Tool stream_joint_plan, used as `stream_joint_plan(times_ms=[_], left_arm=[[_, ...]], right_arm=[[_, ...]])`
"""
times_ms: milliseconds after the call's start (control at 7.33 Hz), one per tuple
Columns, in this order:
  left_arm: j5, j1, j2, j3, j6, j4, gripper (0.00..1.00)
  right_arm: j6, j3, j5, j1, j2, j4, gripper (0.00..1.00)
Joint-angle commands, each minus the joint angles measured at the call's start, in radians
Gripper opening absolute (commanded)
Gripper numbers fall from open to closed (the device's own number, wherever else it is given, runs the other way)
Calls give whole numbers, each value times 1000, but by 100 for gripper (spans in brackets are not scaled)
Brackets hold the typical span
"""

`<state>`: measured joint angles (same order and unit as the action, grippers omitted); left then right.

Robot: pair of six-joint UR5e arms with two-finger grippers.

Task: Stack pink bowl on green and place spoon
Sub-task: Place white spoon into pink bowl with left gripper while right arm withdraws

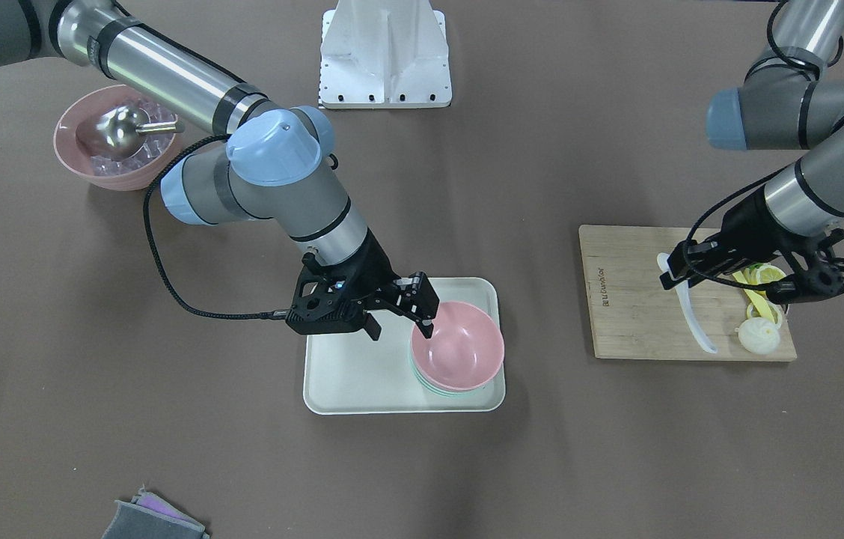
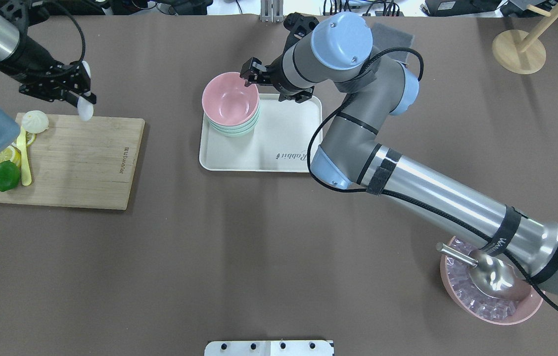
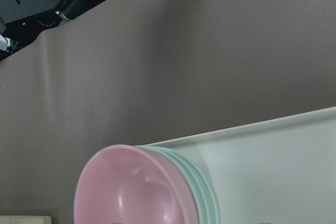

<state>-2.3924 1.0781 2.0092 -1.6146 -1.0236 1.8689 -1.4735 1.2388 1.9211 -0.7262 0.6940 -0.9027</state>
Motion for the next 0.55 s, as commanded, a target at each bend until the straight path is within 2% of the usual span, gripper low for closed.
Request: stream_joint_plan(times_ms=[0, 136, 273, 409], left_arm=[[10, -77, 220, 106, -121, 16, 0], [98, -114, 337, 234, -125, 80, 0], [189, -165, 358, 287, -145, 155, 0], [218, -182, 370, 320, -150, 198, 0]], right_arm=[[142, 63, 148, -97, 95, -7, 100], [279, 105, 163, -122, 169, -8, 100], [320, 113, 164, -139, 203, -4, 100], [379, 111, 162, -156, 223, -5, 100]])
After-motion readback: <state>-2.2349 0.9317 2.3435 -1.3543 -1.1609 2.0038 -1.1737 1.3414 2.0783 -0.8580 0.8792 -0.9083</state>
